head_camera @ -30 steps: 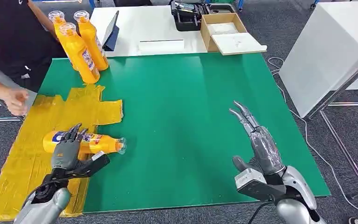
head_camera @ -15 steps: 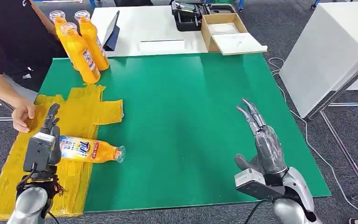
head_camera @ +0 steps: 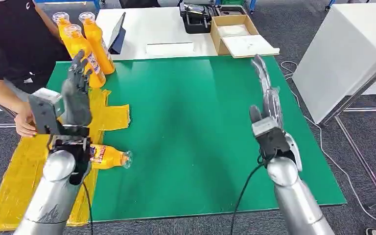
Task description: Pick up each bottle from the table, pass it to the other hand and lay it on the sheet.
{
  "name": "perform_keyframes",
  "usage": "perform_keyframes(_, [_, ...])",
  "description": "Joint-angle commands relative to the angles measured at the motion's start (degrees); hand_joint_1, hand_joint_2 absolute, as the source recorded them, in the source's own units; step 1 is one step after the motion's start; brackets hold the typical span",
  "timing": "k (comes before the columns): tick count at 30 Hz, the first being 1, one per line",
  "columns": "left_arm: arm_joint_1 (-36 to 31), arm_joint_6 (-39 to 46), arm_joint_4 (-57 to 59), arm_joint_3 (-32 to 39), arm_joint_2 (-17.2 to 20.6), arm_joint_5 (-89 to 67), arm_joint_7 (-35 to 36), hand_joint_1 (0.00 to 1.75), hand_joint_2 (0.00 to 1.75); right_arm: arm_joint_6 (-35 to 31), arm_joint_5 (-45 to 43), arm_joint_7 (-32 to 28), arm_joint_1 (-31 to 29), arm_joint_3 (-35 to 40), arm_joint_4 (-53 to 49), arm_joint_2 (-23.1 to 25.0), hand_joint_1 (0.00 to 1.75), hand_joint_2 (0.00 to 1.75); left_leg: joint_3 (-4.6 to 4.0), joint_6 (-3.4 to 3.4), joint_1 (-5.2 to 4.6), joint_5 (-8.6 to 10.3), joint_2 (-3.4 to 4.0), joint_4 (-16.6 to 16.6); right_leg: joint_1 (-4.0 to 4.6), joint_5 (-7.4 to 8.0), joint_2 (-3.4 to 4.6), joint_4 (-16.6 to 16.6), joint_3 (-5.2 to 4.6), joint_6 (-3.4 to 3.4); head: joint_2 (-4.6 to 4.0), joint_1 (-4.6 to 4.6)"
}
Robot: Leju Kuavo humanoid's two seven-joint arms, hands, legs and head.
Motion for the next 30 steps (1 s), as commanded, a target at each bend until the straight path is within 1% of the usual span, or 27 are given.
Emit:
perform_keyframes(1, [-10.63,1.02,14.19,-3.88,-6.23,0.63,1.7,0.0,0.0,1.9,-5.96,-1.65,-8.39,-1.29,11.61,5.92,0.0,0.0,0.09,-0.22,0.03,-0.06,-0.06,0.04,0.03,-0.06,-0.17,0.0,0.13,-0.07,0.0,-0.02])
perform_keyframes(3, [-11.52,1.24,15.34,-3.4,-7.23,0.64,2.26,0.0,0.0,3.37,-9.8,-3.66,-8.9,-2.42,12.14,7.57,0.0,0.0,0.12,-0.24,0.05,-0.1,-0.02,0.05,0.04,-0.09,-0.13,0.01,0.15,-0.08,0.0,-0.02])
perform_keyframes(5, [-12.13,1.98,16.05,-3.12,-7.59,0.03,2.47,0.0,0.0,2.25,-9.48,-1.61,-9.63,-2.39,13.04,9.22,0.0,0.0,0.07,-0.22,0.02,-0.1,-0.01,0.07,0.02,-0.1,-0.12,0.06,0.09,-0.07,0.0,-0.02])
perform_keyframes(6, [-12.25,1.96,16.18,-3.04,-7.7,0.01,2.54,0.0,0.0,2.27,-9.48,-1.52,-9.71,-2.17,12.95,9.58,0.0,0.0,-0.03,-0.17,0.05,-0.07,0.02,0.08,0.04,-0.05,-0.06,0.04,0.0,-0.05,0.0,0.0])
perform_keyframes(9, [-12.58,2.43,16.94,-2.69,-8.34,-1.24,3.26,0.0,0.0,1.87,-9.55,1.08,-10.73,-2.79,13.82,10.01,0.0,0.0,0.0,-0.23,0.03,-0.09,0.03,0.09,0.03,-0.08,-0.09,0.08,0.0,-0.08,0.0,0.0])
perform_keyframes(10, [-12.57,2.38,17.2,-2.54,-8.47,-1.56,3.52,0.0,0.0,2.45,-9.87,1.75,-11.16,-3.11,14.33,9.93,0.0,0.0,-0.08,-0.15,0.04,-0.05,0.03,0.08,0.03,-0.04,-0.06,0.06,-0.08,-0.05,0.0,-0.02])
perform_keyframes(12, [-12.54,2.35,17.27,-2.46,-8.44,-1.55,3.5,0.0,0.0,2.68,-10.07,1.86,-11.34,-3.34,14.44,9.72,0.0,0.0,-0.09,-0.14,0.04,-0.03,0.02,0.05,0.02,-0.02,-0.06,0.03,-0.1,-0.03,0.0,-0.02])
perform_keyframes(13, [-12.52,2.18,17.52,-2.06,-8.62,-1.43,3.79,0.0,0.0,2.73,-9.93,1.96,-11.55,-3.57,14.85,9.89,0.0,0.0,0.01,-0.3,0.05,-0.09,0.05,0.11,0.04,-0.06,-0.12,0.07,0.02,-0.08,0.0,-0.02])
perform_keyframes(14, [-12.48,2.11,17.56,-1.88,-8.65,-1.39,3.84,0.0,0.0,2.77,-9.53,2.11,-11.68,-3.38,15.01,9.76,0.0,0.0,-0.06,-0.15,0.04,-0.05,0.01,0.05,0.03,-0.04,-0.08,0.02,-0.06,-0.03,0.0,-0.02])
perform_keyframes(16, [-12.31,1.21,17.77,-1.57,-8.1,-0.91,4.05,0.0,0.0,2.95,-9.26,2.22,-12.02,-3.16,15.36,9.99,0.0,0.0,-0.06,-0.14,0.03,-0.05,0.05,0.04,0.02,-0.03,-0.04,0.02,-0.06,-0.03,0.0,-0.02])
perform_keyframes(18, [-11.7,-0.45,17.72,-0.71,-6.28,0.03,3.44,0.0,0.0,3.86,-7.9,2.18,-12.34,-1.88,16.0,10.71,0.0,0.0,0.02,-0.24,0.04,-0.1,0.12,0.06,0.03,-0.06,-0.01,0.03,0.0,-0.06,0.0,-0.02])
perform_keyframes(20, [-11.03,-2.61,17.91,0.63,-4.2,1.14,2.09,0.0,0.0,3.63,-5.6,2.34,-13.02,-0.09,17.31,11.53,0.0,0.0,0.06,-0.24,0.01,-0.11,0.24,0.01,0.0,-0.06,0.11,0.05,-0.01,-0.07,0.0,-0.02])
perform_keyframes(21, [-10.95,-3.45,18.23,1.16,-3.76,1.51,1.73,0.0,0.0,3.8,-5.41,2.36,-13.34,0.35,18.12,11.74,0.0,0.0,-0.02,-0.16,0.01,-0.07,0.25,-0.01,0.0,-0.01,0.17,0.03,-0.07,-0.06,0.0,0.0])
perform_keyframes(22, [-11.03,-4.13,18.73,1.71,-3.59,1.11,1.24,0.0,0.0,3.91,-5.09,2.27,-13.87,0.96,19.18,11.55,0.0,0.0,0.04,-0.22,0.02,-0.11,0.35,-0.02,0.01,-0.02,0.24,0.03,-0.02,-0.08,0.0,-0.02])
perform_keyframes(24, [-11.23,-4.28,19.01,1.87,-3.61,1.05,1.15,0.0,0.0,3.89,-5.04,2.17,-14.04,0.96,19.69,11.4,0.0,0.0,0.03,-0.23,0.02,-0.11,0.31,-0.01,0.01,-0.04,0.2,0.05,0.0,-0.09,0.0,-0.02])
perform_keyframes(27, [-11.3,-4.28,18.98,1.8,-3.81,1.06,1.16,0.0,0.0,3.89,-5.04,2.17,-14.07,0.88,19.72,11.29,0.0,0.0,-0.09,-0.15,0.03,-0.05,0.1,0.01,0.03,-0.03,0.02,0.04,-0.08,-0.05,0.0,-0.02])
perform_keyframes(28, [-11.44,-4.33,19.06,1.66,-3.95,1.0,1.16,0.0,0.0,3.93,-5.04,2.13,-14.15,0.81,19.76,11.21,0.0,0.0,0.07,-0.34,0.06,-0.13,0.17,0.04,0.05,-0.09,0.01,0.08,0.07,-0.11,0.0,0.0])
perform_keyframes(30, [-12.64,-4.53,20.26,1.3,-3.63,1.3,1.12,0.0,0.0,4.51,-5.2,1.88,-14.98,1.08,20.69,11.32,0.0,0.0,-0.04,-0.19,0.04,-0.08,0.09,0.02,0.03,-0.05,0.04,0.05,-0.03,-0.05,0.0,-0.02])
